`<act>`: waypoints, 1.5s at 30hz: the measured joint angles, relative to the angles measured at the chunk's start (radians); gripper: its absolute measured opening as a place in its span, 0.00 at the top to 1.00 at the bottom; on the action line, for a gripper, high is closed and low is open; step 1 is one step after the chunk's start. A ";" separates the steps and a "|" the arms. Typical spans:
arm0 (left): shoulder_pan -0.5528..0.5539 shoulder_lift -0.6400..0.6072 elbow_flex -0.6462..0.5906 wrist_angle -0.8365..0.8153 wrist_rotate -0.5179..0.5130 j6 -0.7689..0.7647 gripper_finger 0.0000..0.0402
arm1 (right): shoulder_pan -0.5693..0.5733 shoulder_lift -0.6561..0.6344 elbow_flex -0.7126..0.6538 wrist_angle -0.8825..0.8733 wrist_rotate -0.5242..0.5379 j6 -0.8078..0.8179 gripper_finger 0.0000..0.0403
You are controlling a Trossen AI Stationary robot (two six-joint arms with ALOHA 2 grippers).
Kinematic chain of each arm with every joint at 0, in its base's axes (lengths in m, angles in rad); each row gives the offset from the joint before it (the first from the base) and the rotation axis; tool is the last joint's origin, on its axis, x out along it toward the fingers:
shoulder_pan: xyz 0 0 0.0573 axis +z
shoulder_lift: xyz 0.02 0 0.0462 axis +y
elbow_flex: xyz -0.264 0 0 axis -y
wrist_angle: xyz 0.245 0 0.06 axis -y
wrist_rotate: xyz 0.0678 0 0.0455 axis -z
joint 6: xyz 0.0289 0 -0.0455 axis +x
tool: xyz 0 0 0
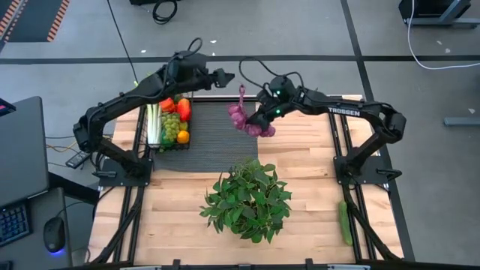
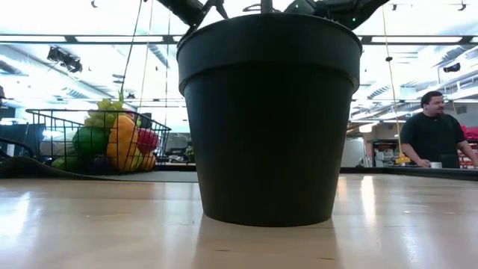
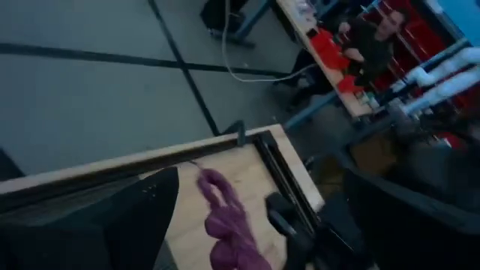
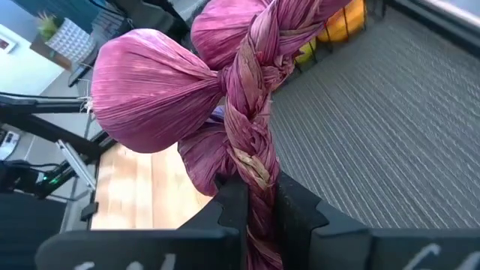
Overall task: Build produce basket
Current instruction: Put the purple garlic into the wire basket
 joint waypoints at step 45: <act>-0.097 0.120 0.000 -0.116 0.138 -0.011 0.91 | 0.102 0.001 0.000 0.097 0.116 0.043 0.82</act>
